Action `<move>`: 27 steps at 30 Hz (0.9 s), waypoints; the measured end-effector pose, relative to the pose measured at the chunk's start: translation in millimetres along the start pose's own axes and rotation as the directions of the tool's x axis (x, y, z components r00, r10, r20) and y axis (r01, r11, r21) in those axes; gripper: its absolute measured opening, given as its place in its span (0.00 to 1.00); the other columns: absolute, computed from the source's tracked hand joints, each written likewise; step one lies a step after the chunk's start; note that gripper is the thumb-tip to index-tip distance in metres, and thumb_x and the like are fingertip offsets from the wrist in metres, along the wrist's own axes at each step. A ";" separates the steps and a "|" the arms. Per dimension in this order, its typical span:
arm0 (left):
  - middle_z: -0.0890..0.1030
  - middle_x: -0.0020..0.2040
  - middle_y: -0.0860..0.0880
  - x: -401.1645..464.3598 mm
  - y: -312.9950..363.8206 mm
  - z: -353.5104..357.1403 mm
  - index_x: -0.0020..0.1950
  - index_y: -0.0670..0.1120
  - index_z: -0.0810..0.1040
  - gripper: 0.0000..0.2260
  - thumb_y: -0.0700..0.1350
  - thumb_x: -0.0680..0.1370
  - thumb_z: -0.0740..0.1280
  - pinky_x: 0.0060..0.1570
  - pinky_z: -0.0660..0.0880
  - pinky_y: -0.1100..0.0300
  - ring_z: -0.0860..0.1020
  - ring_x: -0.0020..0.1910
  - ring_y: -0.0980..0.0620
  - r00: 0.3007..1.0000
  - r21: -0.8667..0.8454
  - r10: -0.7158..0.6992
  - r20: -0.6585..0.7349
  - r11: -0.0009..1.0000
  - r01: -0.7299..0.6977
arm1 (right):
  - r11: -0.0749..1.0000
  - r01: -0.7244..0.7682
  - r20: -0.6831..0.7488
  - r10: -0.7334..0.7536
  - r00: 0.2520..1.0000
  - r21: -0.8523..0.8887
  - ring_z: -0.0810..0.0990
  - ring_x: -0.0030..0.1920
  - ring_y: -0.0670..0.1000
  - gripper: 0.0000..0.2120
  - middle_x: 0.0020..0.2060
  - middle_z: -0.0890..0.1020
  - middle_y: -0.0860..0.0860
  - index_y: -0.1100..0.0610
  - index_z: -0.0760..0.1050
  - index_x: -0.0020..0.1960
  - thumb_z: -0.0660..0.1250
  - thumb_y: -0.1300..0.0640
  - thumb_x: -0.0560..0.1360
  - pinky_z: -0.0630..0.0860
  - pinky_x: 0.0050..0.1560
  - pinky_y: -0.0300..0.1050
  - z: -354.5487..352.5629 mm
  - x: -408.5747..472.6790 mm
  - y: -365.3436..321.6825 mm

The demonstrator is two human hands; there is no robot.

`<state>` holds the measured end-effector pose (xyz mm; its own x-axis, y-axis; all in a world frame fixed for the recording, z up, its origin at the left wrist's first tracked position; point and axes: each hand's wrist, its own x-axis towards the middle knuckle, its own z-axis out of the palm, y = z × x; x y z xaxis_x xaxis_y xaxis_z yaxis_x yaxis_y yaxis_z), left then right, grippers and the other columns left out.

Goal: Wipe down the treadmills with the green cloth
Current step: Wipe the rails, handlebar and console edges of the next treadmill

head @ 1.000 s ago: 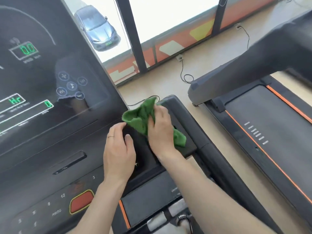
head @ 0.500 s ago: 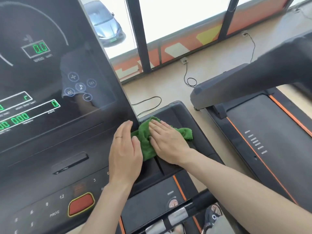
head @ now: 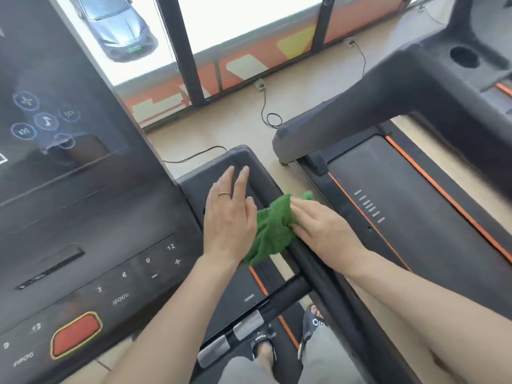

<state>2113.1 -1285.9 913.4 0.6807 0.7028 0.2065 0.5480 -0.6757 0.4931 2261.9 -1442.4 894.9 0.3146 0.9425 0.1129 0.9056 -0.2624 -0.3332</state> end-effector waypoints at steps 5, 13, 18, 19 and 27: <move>0.76 0.61 0.43 -52.4 28.7 28.8 0.63 0.39 0.76 0.14 0.38 0.77 0.67 0.57 0.72 0.50 0.75 0.56 0.43 0.979 0.004 0.201 0.000 0.979 -0.201 | 0.616 -0.683 0.160 0.686 0.710 0.393 0.72 0.36 0.54 0.18 0.31 0.74 0.47 0.50 0.66 0.34 0.61 0.54 0.82 0.66 0.37 0.48 -1.7 -105.0 -8.6; 0.76 0.42 0.50 -139.6 22.0 36.9 0.48 0.48 0.73 0.14 0.53 0.83 0.52 0.36 0.74 0.50 0.77 0.37 0.45 0.960 0.161 -0.005 0.280 0.986 -0.042 | 0.869 -0.355 0.073 0.352 0.933 0.346 0.71 0.69 0.51 0.20 0.69 0.75 0.49 0.48 0.74 0.70 0.58 0.47 0.80 0.68 0.69 0.47 -2.5 -64.7 -34.6; 0.76 0.38 0.49 -149.2 7.4 22.0 0.46 0.50 0.67 0.11 0.51 0.84 0.50 0.34 0.74 0.49 0.78 0.36 0.42 0.954 0.193 -0.185 0.235 0.971 0.141 | 0.974 -0.217 0.025 0.216 0.976 0.061 0.70 0.69 0.58 0.23 0.73 0.70 0.54 0.40 0.71 0.72 0.61 0.43 0.77 0.75 0.63 0.54 15.4 -48.8 -33.3; 0.77 0.40 0.49 -149.0 7.4 22.5 0.47 0.50 0.68 0.11 0.52 0.84 0.50 0.36 0.74 0.49 0.78 0.38 0.41 0.944 0.180 -0.235 0.230 0.964 0.196 | 0.984 -0.173 0.018 0.172 0.985 0.054 0.71 0.69 0.59 0.22 0.74 0.70 0.55 0.40 0.72 0.71 0.61 0.44 0.78 0.76 0.62 0.54 14.4 -60.5 -28.9; 0.79 0.41 0.47 -152.6 17.3 30.4 0.46 0.50 0.70 0.13 0.54 0.82 0.50 0.37 0.72 0.49 0.78 0.41 0.39 0.969 0.238 -0.210 0.130 0.955 0.175 | 0.998 0.055 0.055 -0.054 0.997 -0.010 0.67 0.74 0.61 0.19 0.77 0.65 0.57 0.45 0.76 0.69 0.57 0.48 0.81 0.75 0.64 0.59 -3.6 -209.0 -12.9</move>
<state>2033.5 -1411.6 864.7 0.6077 0.7940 -0.0136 0.7584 -0.5752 0.3065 2185.5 -1636.8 878.9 0.2490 0.9653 0.0788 0.9241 -0.2124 -0.3176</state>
